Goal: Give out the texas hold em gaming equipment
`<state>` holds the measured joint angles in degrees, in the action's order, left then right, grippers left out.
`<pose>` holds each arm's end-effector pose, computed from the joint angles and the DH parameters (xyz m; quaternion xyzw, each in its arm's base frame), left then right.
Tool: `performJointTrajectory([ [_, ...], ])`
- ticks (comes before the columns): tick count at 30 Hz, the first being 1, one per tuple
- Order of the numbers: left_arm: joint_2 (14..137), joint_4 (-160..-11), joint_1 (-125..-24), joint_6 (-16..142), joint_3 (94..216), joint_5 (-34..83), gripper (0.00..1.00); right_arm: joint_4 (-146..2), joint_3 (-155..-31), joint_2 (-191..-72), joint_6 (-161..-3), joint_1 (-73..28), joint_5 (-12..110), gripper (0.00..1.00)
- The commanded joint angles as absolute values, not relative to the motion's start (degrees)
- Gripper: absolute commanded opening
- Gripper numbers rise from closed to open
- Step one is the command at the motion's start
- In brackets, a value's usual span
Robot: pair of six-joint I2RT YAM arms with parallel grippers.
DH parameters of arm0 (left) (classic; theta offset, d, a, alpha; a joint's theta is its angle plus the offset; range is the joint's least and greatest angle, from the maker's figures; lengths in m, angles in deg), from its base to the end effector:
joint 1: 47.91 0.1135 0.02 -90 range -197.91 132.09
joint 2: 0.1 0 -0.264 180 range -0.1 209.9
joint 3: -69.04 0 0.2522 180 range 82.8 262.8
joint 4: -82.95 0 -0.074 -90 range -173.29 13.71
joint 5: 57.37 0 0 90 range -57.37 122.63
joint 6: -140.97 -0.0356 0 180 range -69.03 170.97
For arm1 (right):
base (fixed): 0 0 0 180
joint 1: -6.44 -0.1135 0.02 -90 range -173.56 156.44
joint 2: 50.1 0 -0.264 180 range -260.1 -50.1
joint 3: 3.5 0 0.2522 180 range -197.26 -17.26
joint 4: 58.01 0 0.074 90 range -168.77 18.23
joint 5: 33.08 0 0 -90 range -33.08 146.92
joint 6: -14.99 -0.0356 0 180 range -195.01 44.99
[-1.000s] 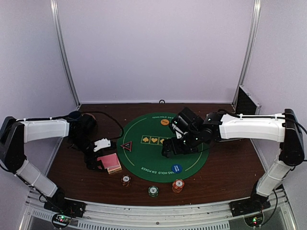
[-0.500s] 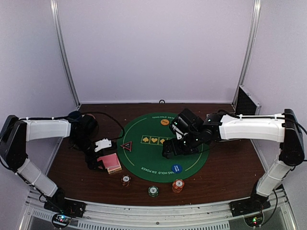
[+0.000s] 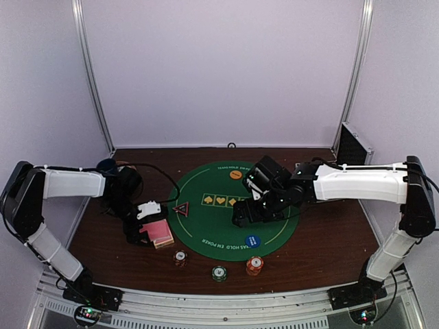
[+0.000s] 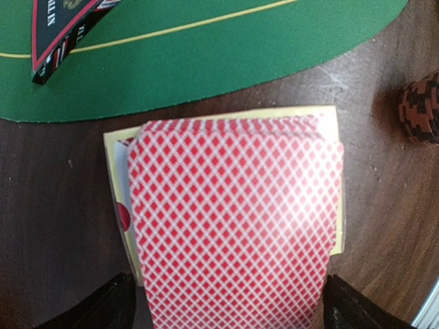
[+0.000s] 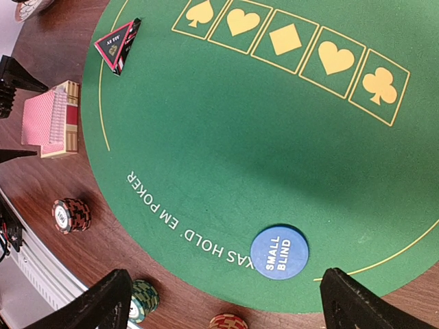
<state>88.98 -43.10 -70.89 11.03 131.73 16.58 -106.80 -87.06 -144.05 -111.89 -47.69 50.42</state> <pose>0.2354 -0.1105 0.1587 0.5250 0.8355 -0.1253 0.1030 0.1973 0.2797 0.2375 -0.1592 0.9494 0.2275 0.1469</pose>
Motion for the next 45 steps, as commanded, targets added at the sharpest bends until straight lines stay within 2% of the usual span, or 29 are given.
performJointTrajectory([
  [1,90.07,-45.32,-71.20,10.65,130.78,17.76,0.98,-106.24,-86.13,-141.87,-112.71,-47.97,50.63,1.00],
  [33,90.75,-48.59,-72.37,12.91,129.83,21.14,0.97,-104.61,-84.03,-140.99,-114.19,-48.01,50.53,1.00],
  [37,91.04,-48.65,-72.84,12.39,129.87,21.56,0.95,-104.59,-83.80,-140.73,-114.28,-48.02,50.64,0.99],
  [45,92.21,-48.74,-73.43,12.08,130.13,22.24,0.78,-104.81,-84.14,-140.96,-114.27,-47.95,50.71,0.99],
])
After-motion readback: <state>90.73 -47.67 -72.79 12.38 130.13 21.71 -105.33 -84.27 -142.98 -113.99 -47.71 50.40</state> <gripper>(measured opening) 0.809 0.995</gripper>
